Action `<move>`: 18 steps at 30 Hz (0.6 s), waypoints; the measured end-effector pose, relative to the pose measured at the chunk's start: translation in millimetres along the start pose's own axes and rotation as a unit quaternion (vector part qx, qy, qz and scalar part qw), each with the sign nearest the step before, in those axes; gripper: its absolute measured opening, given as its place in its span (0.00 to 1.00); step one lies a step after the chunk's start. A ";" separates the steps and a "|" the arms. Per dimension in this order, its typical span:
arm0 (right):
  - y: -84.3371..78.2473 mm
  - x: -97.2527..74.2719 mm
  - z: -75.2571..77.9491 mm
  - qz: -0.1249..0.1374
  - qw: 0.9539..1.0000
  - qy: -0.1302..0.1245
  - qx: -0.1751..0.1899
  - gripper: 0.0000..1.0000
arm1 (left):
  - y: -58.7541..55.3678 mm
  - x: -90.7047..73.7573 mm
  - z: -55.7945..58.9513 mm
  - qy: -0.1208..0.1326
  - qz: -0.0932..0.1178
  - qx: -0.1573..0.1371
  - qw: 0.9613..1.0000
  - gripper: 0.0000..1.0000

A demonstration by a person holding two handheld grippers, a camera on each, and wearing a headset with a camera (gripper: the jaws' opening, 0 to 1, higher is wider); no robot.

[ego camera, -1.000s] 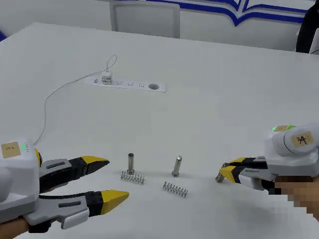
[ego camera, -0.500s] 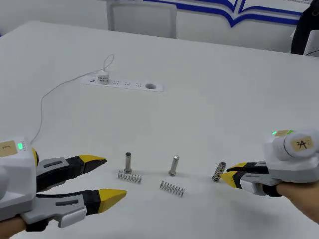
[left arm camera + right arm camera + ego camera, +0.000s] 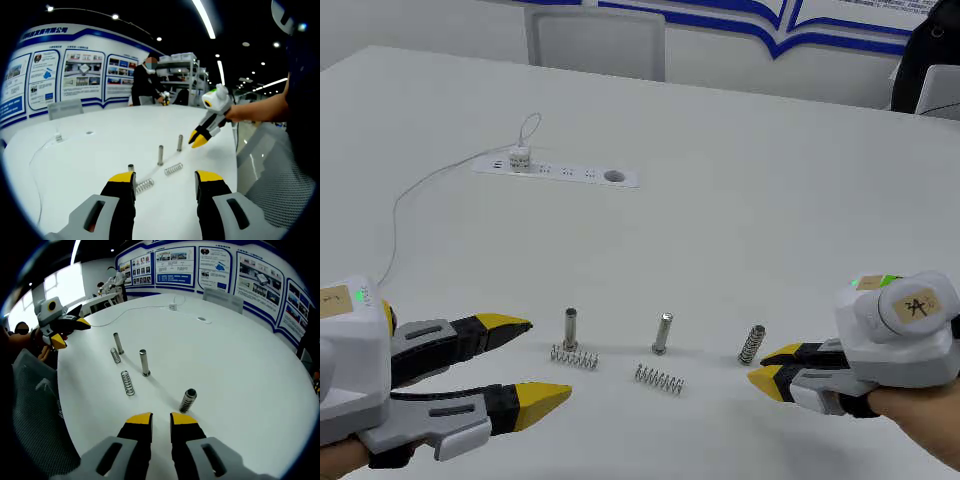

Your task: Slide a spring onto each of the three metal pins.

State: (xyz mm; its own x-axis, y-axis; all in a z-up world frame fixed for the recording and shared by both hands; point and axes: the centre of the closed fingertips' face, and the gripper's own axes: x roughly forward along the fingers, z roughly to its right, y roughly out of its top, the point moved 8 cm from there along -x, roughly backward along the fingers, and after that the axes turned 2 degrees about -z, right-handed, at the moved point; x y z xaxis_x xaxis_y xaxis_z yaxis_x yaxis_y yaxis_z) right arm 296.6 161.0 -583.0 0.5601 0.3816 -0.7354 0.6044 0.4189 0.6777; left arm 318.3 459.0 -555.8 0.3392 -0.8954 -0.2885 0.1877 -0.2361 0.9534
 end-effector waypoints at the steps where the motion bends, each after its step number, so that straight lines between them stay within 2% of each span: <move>1: 1.9 1.0 -3.2 -0.002 1.000 0.004 -0.005 0.15 | 0.2 0.3 0.3 -0.001 0.000 0.000 1.000 0.49; 10: 23.7 13.4 -24.0 -0.004 0.998 0.037 -0.044 0.15 | 0.8 0.3 1.0 -0.003 0.000 0.003 1.000 0.49; 18: 42.6 32.1 -37.4 -0.013 0.994 0.065 -0.082 0.16 | 0.6 -0.4 2.0 -0.002 -0.003 0.003 1.000 0.49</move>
State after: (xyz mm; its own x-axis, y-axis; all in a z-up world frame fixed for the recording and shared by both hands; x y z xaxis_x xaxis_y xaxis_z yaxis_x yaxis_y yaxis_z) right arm 319.1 221.9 -577.9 0.4611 0.4671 -0.7545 0.5117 0.5546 0.6561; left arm 316.4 458.4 -554.9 0.3351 -0.8955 -0.2931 0.1836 -0.2430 0.9525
